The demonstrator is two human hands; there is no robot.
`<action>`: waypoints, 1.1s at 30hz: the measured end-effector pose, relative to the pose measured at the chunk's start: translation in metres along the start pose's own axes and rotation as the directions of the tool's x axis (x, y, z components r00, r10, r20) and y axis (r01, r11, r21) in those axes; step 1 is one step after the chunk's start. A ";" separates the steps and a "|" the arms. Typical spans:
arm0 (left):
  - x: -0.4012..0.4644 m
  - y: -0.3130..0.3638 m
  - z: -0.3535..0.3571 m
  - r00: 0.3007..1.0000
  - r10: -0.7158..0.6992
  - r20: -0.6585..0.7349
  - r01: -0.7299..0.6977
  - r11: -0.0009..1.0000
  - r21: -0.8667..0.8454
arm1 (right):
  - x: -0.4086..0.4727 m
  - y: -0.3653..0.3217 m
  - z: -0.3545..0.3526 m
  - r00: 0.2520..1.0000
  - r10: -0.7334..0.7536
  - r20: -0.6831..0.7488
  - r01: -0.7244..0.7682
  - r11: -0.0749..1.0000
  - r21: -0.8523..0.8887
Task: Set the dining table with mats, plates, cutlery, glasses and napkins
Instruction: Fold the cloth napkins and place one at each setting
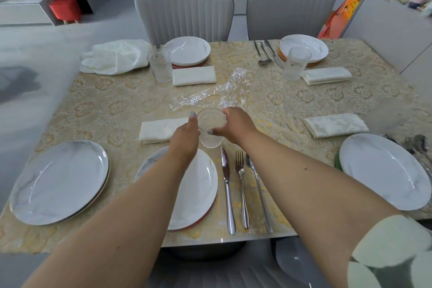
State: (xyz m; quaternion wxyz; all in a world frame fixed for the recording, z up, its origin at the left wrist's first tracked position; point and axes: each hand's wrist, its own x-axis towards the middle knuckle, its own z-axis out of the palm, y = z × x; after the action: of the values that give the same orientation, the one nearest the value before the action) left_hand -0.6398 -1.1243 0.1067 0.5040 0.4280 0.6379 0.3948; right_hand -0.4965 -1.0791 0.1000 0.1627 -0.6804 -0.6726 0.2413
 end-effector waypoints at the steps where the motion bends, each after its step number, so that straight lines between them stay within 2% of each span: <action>1: 0.000 -0.001 0.000 1.000 0.001 -0.001 -0.001 1.000 0.005 | -0.001 -0.001 0.000 1.000 0.003 -0.001 -0.003 1.000 -0.001; 14: 0.013 -0.010 0.003 1.000 -0.013 -0.014 0.013 1.000 0.003 | -0.006 -0.007 -0.005 0.999 0.037 0.034 -0.037 0.999 -0.008; 23: 0.010 -0.009 0.004 1.000 0.003 -0.004 -0.003 0.999 -0.033 | -0.008 -0.005 0.000 0.999 0.038 0.004 -0.038 0.999 0.015; 26: 0.011 -0.010 -0.003 0.999 0.001 -0.044 -0.002 0.999 -0.034 | -0.009 -0.003 -0.001 0.999 0.033 0.009 -0.033 0.999 0.040; 29: 0.012 -0.005 -0.026 0.993 0.014 -0.121 -0.011 1.000 0.026 | -0.012 -0.008 -0.014 0.996 0.019 -0.084 -0.008 0.991 0.131; 33: 0.017 -0.006 -0.071 0.961 0.036 -0.273 0.040 0.963 0.267 | -0.011 -0.032 -0.021 0.948 -0.025 -0.317 0.098 0.972 0.215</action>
State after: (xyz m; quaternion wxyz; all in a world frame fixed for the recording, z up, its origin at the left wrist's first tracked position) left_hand -0.7125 -1.1152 0.1090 0.3477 0.4329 0.7502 0.3591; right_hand -0.5116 -1.0861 0.1366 0.3515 -0.6652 -0.6273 0.2011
